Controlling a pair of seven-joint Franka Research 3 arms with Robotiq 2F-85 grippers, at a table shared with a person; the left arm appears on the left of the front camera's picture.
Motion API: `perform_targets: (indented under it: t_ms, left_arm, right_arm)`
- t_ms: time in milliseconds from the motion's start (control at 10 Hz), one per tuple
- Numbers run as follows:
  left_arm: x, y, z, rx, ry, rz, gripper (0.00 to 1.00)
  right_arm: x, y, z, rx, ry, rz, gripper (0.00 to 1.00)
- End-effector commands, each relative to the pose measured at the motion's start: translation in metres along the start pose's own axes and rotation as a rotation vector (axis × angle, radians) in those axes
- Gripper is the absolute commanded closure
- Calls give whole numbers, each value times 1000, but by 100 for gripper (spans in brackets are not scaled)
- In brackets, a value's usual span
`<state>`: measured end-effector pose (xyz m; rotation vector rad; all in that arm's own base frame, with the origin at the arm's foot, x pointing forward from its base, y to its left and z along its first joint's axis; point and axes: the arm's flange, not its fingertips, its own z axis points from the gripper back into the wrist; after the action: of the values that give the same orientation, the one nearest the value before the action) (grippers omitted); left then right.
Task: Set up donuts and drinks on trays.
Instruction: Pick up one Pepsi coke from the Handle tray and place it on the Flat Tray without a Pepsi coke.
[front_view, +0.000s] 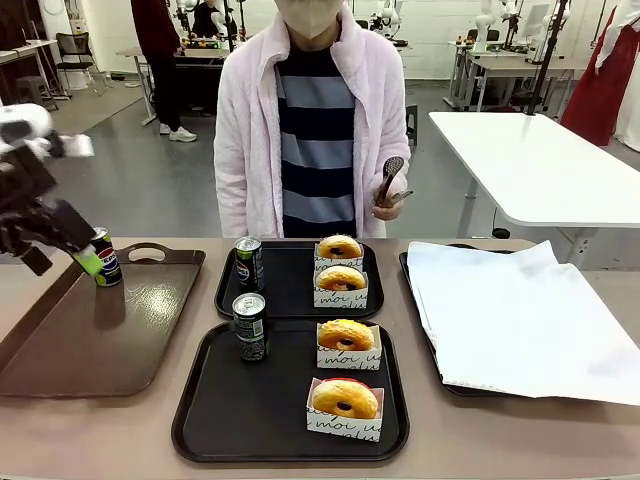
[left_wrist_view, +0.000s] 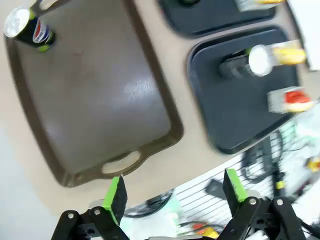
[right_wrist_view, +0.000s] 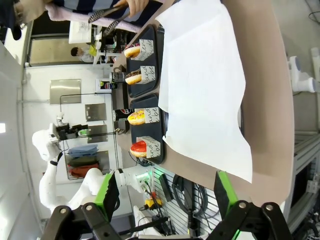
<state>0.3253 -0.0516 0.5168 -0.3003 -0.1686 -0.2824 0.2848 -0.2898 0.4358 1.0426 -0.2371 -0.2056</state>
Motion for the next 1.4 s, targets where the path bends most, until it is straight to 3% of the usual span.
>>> perform_targets:
  t_ms: [0, 200, 500, 800, 1000, 1300]
  left_arm:
    - [-8, 72, 18, -554, -101, 29, 0]
    - [-32, 146, 21, -840, -197, 55, 0]
    - [-80, 227, 19, -1188, -301, 219, 0]
    - [-109, 251, 23, -1160, -293, 291, 0]
    - [-108, 252, 16, -1056, -217, 334, 0]
    - [-100, 260, -1, -914, -179, 423, 0]
  right_arm:
    - [1, 0, 0, 9, 0, 7, 0]
    - [1, 0, 0, 9, 0, 7, 0]
    - [1, 0, 0, 9, 0, 7, 0]
    - [1, 0, 0, 9, 0, 7, 0]
    - [1, 0, 0, 9, 0, 7, 0]
    - [1, 0, 0, 9, 0, 7, 0]
